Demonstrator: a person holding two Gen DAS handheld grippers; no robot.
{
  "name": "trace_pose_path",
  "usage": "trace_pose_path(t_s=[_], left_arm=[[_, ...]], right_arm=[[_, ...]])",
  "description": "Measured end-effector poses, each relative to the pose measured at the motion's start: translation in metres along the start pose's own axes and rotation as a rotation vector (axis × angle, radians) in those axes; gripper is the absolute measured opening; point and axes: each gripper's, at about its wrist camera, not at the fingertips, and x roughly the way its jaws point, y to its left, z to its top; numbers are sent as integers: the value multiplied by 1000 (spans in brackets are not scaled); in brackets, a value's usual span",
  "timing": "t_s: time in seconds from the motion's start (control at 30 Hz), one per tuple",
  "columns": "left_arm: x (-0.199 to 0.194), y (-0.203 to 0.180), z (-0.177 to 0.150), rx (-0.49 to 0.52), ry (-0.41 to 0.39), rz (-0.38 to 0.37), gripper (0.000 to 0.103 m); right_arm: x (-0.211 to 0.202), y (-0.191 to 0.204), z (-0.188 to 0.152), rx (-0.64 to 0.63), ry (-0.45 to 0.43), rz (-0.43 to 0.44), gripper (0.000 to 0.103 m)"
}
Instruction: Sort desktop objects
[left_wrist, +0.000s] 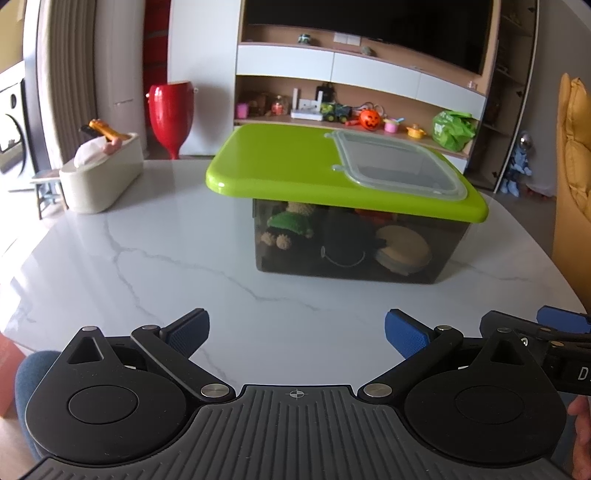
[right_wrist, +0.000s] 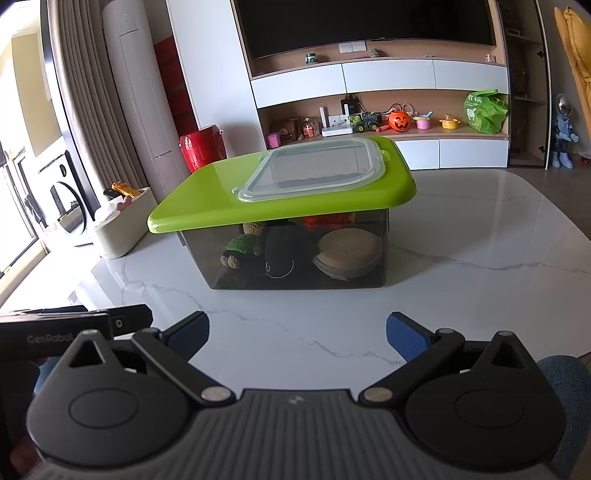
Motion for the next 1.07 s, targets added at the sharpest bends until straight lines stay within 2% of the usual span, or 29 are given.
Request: trace_pose_path(t_s=[0.57,0.7,0.77,0.93,1.07], left_arm=[[-1,-1,-2,-2,-6,-3,103],[2,2,-2,-29,-3,-11,103],[3,4,-3,-48,0,1,103],[5,2,-3,-30,9,104,103],[5,2,-5,-28,5,82,103]], right_arm=[[1,3,-3,-4,2,3,103],[1,3,-3,-2,4,3,103],[1,3,-3,0,5,3,103],[1,3,-3,3,7,3,103],[2,4,-4,1,11,5,103]])
